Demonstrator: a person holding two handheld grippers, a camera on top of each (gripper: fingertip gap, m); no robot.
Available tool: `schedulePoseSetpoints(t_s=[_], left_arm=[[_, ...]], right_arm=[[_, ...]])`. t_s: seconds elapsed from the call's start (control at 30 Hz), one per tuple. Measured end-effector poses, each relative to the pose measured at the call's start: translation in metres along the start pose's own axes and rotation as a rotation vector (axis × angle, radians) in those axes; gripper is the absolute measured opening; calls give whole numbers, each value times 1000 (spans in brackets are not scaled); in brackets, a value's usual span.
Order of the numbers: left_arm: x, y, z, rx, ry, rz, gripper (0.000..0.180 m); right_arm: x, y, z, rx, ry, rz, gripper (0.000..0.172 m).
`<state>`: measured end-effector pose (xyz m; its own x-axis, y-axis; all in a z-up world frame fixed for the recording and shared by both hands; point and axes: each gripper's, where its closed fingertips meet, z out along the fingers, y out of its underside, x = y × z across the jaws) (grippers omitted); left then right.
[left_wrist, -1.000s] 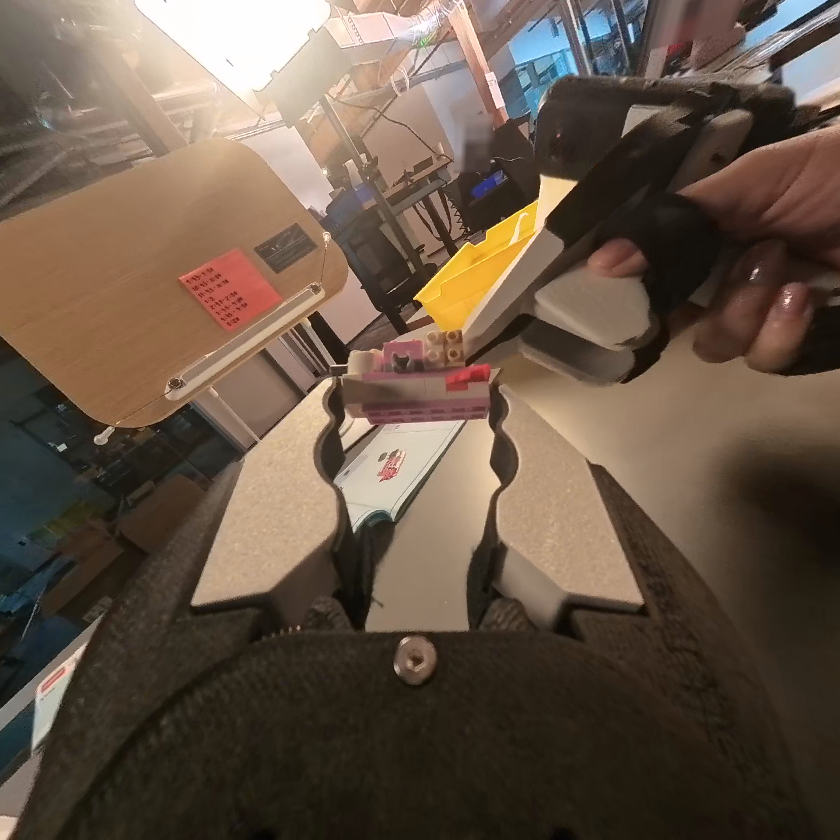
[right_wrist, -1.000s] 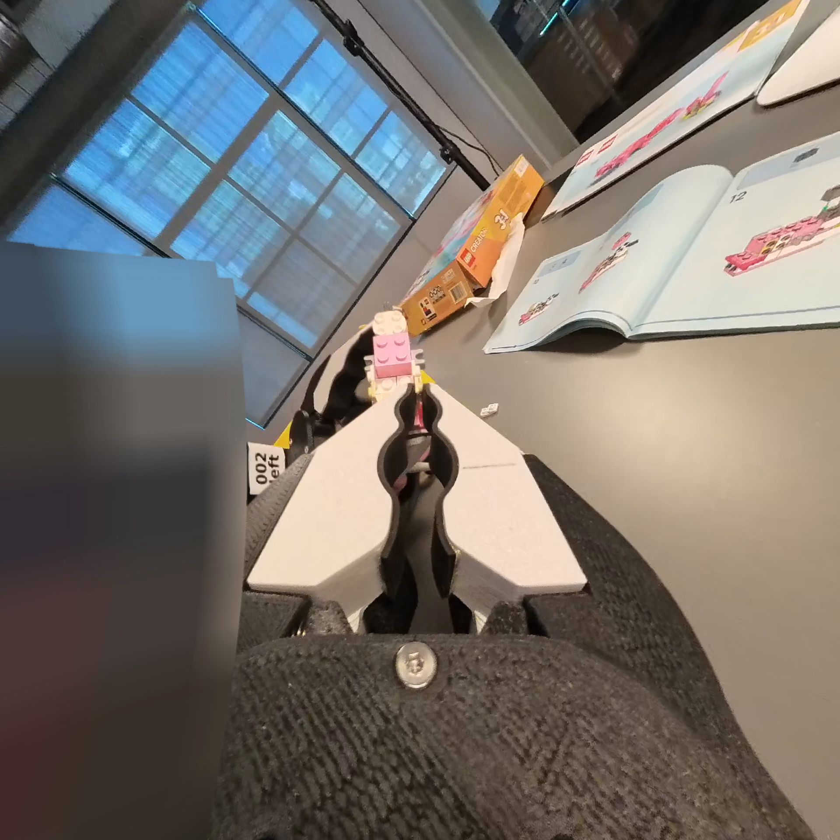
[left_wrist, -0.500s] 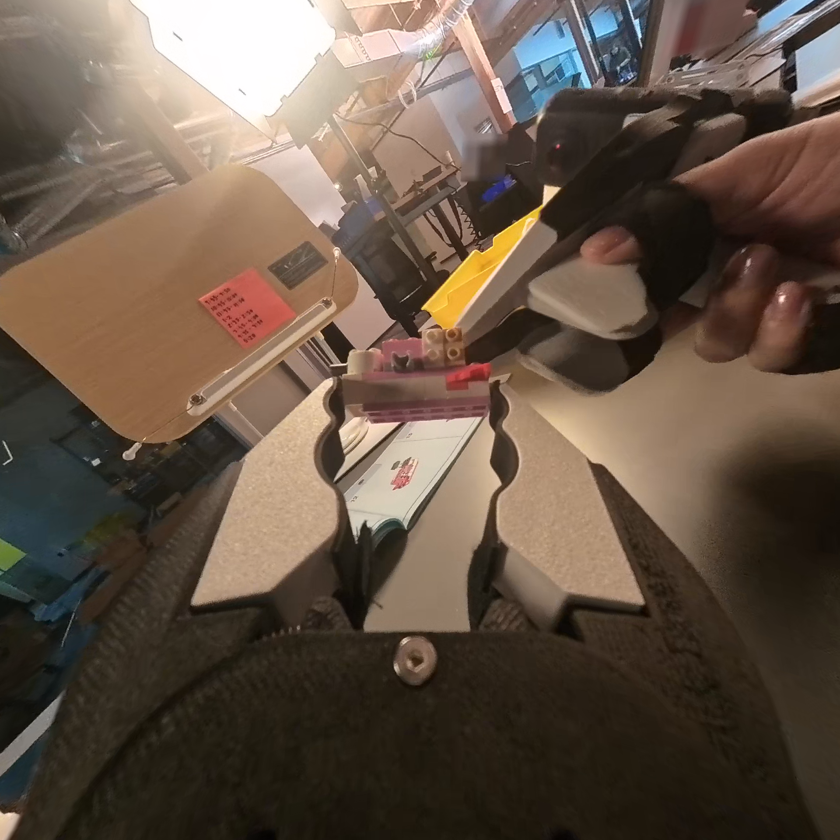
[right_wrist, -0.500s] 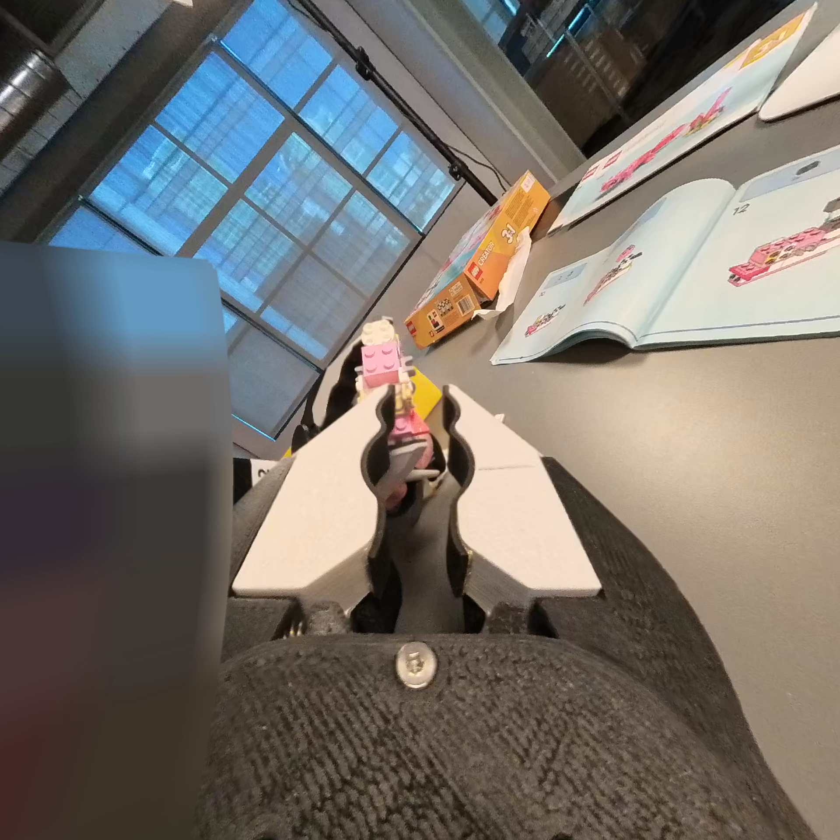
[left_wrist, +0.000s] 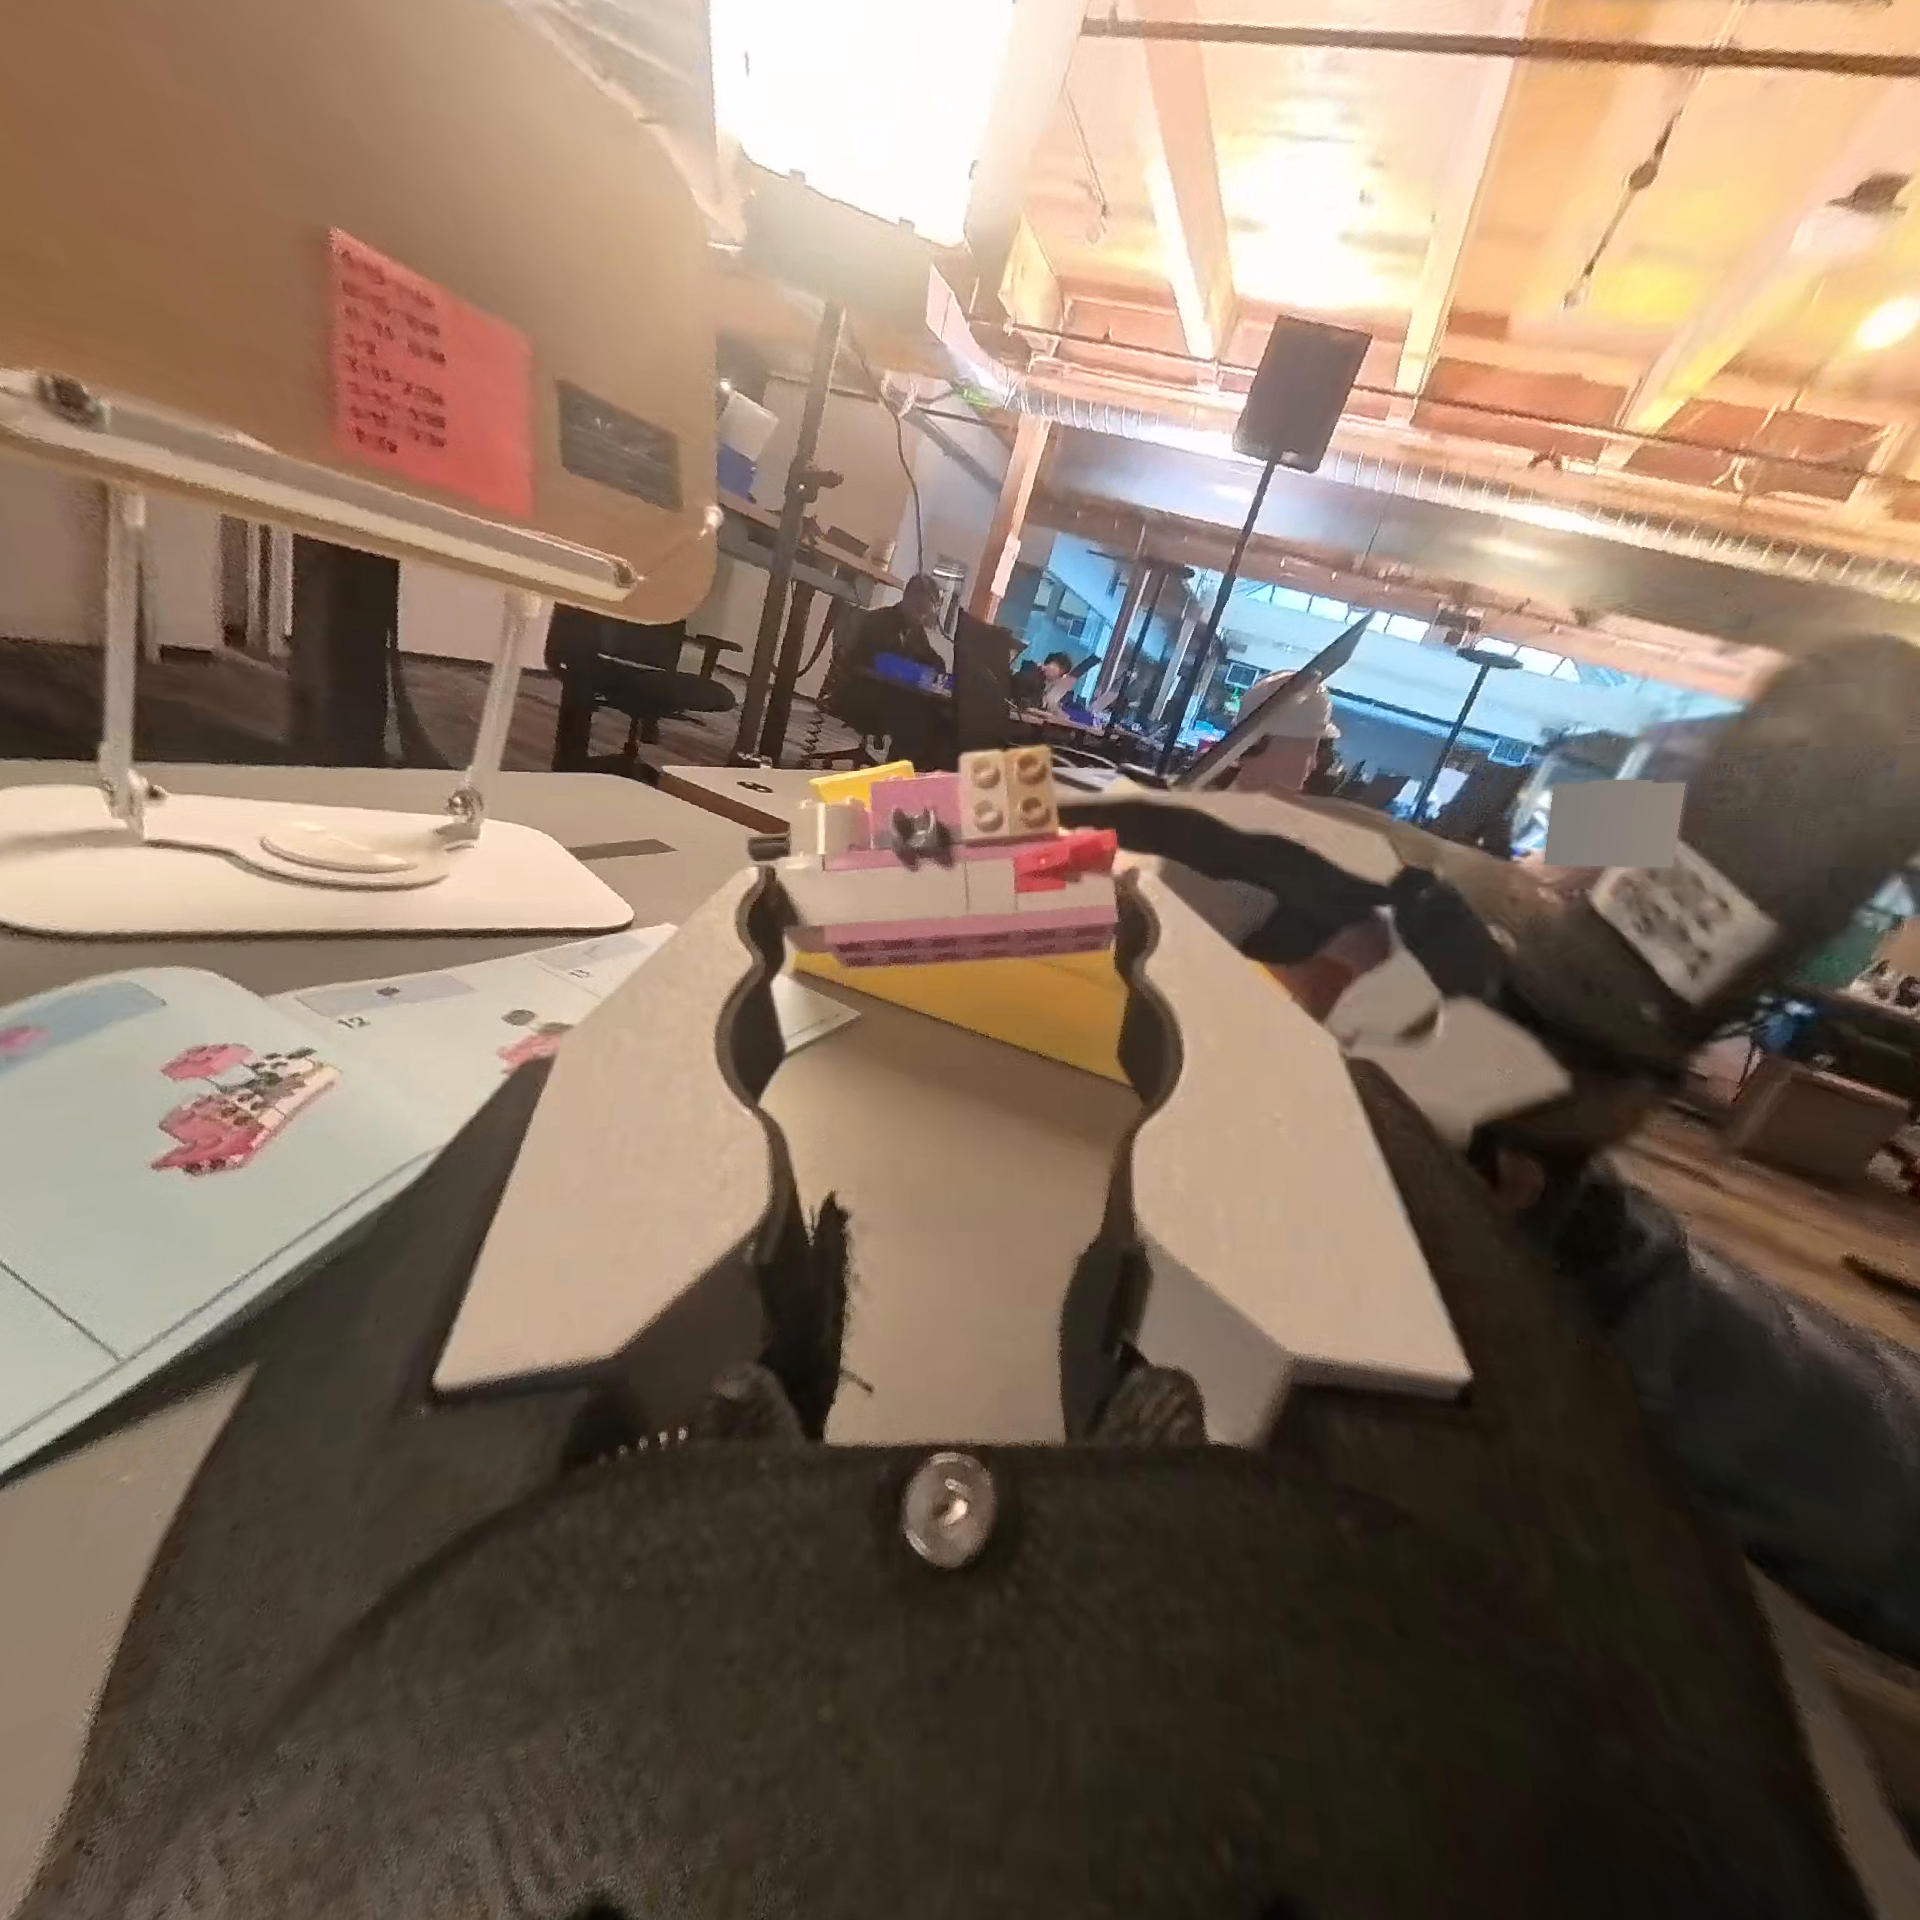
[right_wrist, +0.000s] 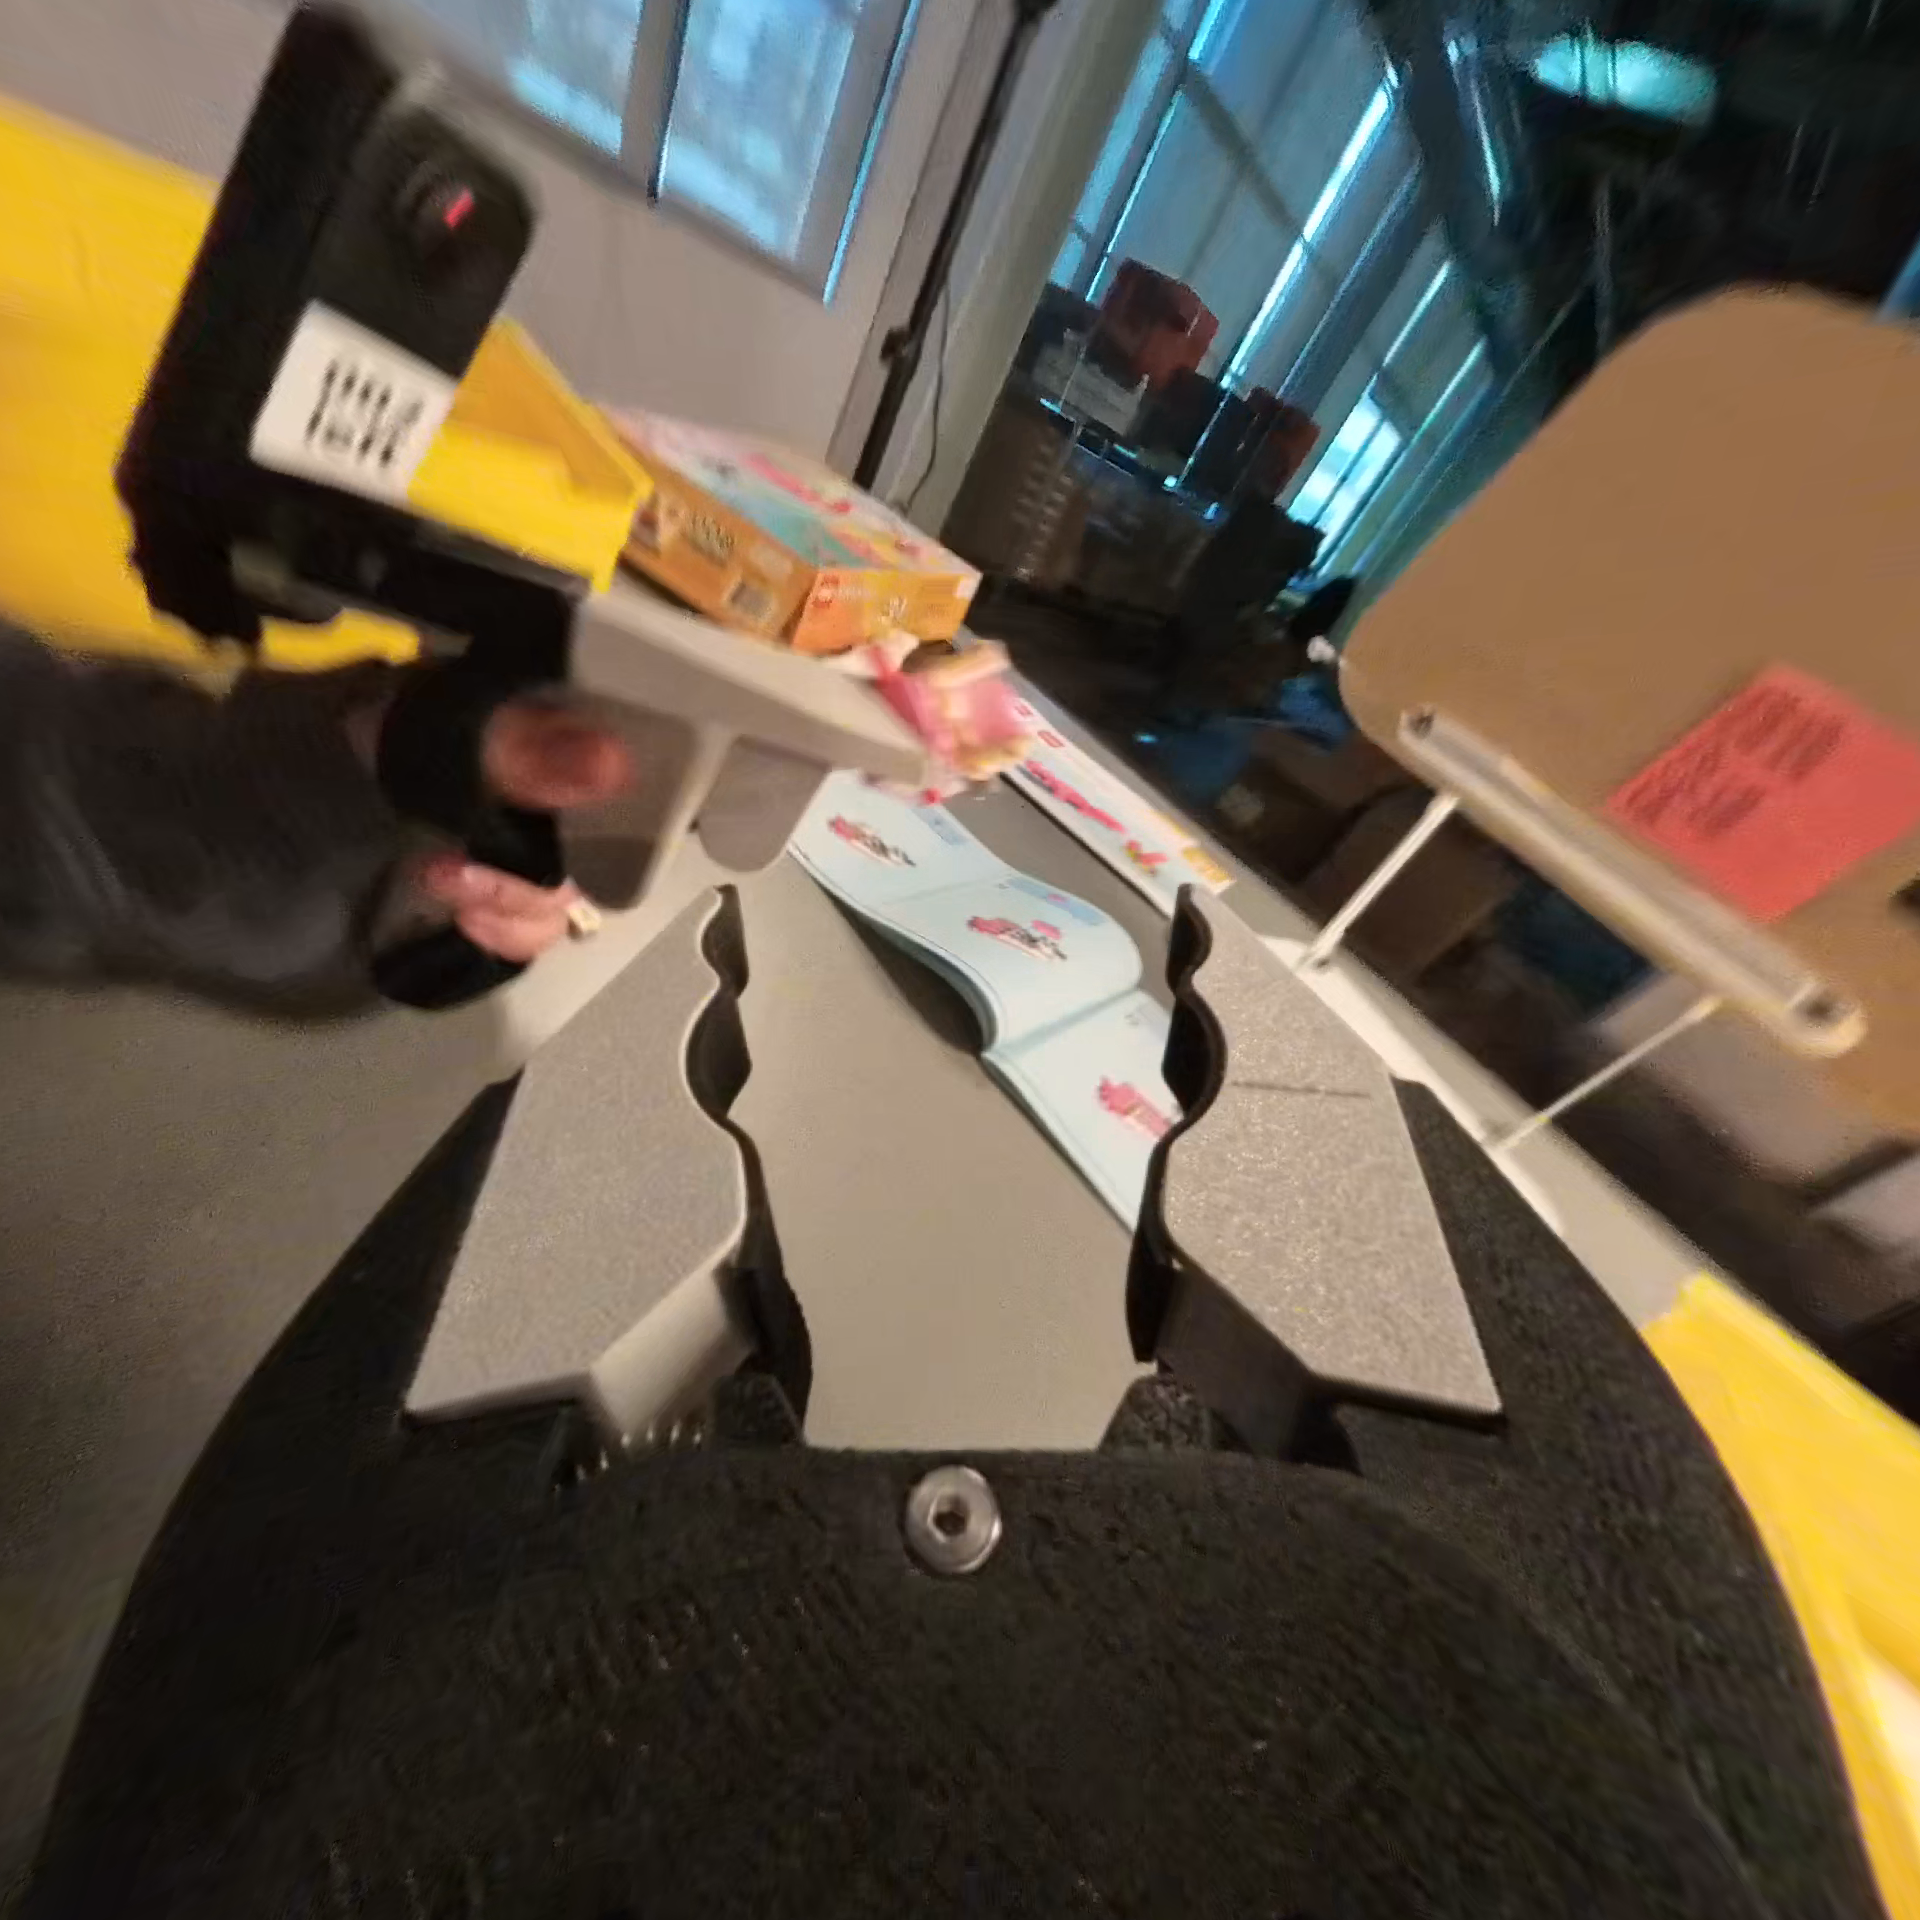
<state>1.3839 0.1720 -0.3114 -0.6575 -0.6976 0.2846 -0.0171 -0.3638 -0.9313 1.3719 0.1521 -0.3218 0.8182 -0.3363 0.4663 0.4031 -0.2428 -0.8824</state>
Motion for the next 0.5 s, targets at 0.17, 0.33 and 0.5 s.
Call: schedulePoseSetpoints(t_s=[0.17,0.33,0.5], left_arm=[[2,10,4,-58,-1,-5,64],[1,19,6,-113,-31,33,64],[-4,24,6,-142,-78,66,64]], right_arm=[[-21,3,7,-35,70,-319,79],[-11,-7,0,24,113,-284,70],[-17,-1,1,-2,90,-339,66]])
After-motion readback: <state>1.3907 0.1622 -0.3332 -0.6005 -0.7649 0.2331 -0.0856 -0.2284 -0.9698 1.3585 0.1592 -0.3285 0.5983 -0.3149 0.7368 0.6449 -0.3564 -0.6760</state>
